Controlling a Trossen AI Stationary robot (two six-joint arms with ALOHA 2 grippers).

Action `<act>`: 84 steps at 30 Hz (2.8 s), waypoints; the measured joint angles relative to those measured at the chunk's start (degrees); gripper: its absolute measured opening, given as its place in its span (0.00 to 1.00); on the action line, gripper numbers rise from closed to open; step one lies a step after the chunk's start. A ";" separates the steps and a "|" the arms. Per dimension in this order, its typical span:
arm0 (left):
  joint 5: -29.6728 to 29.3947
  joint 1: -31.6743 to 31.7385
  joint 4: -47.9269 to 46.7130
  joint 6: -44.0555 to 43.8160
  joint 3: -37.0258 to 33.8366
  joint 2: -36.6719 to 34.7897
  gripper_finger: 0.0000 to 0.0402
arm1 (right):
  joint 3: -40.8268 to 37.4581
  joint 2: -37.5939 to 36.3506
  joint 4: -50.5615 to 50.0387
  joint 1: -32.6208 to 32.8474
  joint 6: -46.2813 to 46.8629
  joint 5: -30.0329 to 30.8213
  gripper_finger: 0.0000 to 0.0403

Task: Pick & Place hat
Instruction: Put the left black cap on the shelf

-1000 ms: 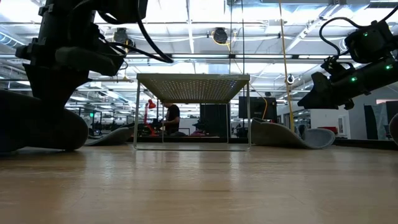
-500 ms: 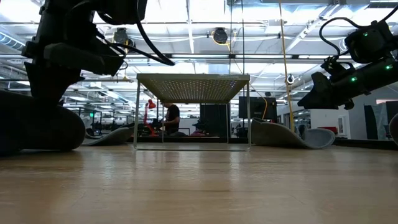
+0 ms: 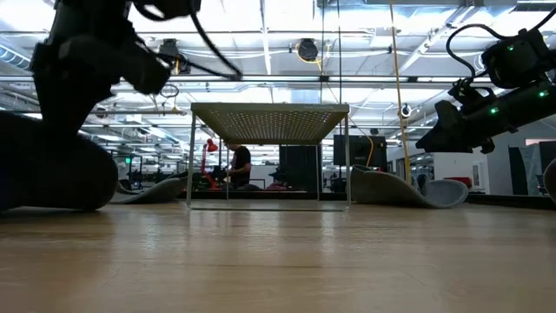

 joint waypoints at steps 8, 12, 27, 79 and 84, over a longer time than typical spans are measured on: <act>-3.35 1.95 -4.07 0.09 1.00 -8.14 0.02 | -0.02 -0.01 0.00 0.00 -0.01 -0.14 0.41; -3.47 2.89 -4.13 2.64 1.00 -12.98 0.02 | 0.00 0.00 0.00 -0.01 0.01 -0.16 0.41; -1.65 3.46 -2.52 14.41 1.00 -34.55 0.02 | 0.00 0.01 1.36 0.09 14.90 -3.88 0.41; 1.08 8.08 59.76 49.27 0.96 -48.46 0.02 | 10.28 0.47 39.83 0.12 38.51 -22.34 0.45; 8.20 13.45 64.48 47.71 0.96 -46.22 0.02 | 18.85 2.81 33.06 0.12 35.56 -27.23 0.53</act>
